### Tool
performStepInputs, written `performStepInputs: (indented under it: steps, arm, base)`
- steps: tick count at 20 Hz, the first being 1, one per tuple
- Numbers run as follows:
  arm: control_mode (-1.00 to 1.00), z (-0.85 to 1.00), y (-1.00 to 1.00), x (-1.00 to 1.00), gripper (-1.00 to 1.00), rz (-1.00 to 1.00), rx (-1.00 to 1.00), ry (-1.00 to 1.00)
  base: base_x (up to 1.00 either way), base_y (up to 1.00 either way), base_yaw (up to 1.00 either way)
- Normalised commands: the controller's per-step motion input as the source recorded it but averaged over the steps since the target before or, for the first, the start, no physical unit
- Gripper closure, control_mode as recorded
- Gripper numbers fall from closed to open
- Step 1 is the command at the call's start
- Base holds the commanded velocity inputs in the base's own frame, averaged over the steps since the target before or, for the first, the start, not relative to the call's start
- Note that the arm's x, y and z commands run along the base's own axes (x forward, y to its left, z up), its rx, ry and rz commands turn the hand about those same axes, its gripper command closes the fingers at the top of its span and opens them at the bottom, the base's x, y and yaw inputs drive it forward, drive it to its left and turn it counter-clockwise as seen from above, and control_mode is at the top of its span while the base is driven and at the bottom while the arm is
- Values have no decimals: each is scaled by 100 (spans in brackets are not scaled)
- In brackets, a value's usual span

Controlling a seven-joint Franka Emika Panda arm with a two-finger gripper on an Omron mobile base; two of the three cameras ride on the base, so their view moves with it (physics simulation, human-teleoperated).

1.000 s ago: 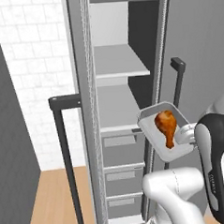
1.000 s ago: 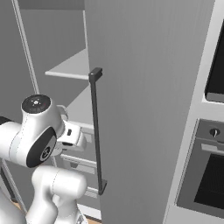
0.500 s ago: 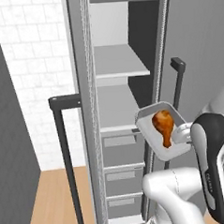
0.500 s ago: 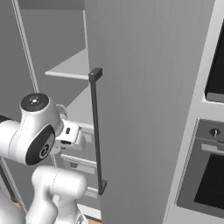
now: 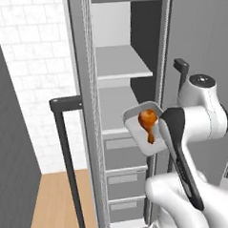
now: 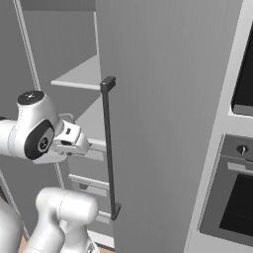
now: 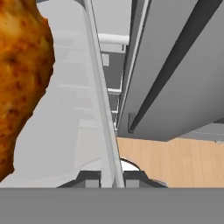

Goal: Take the meat container that has the chicken drumstick and place it on the second highest rack of the freezer. Then take the vegetable container that has the mushroom and sweet potato and place it on the highest rack of the freezer.

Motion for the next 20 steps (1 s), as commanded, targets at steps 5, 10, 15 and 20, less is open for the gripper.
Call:
performStepInputs:
  steps: [5,10,15,20]
  arm:
    - [-100,-23,4,37,100,-7,-4,0]
    - [-100,-8,0,40,100,-9,0,-3]
    - [-100,-1,3,42,100,-5,4,-8]
    - [-100,-24,23,11,100,0,1,-6]
  base:
    - [0,0,0]
    - [0,0,0]
    - [0,0,0]
    - [0,0,0]
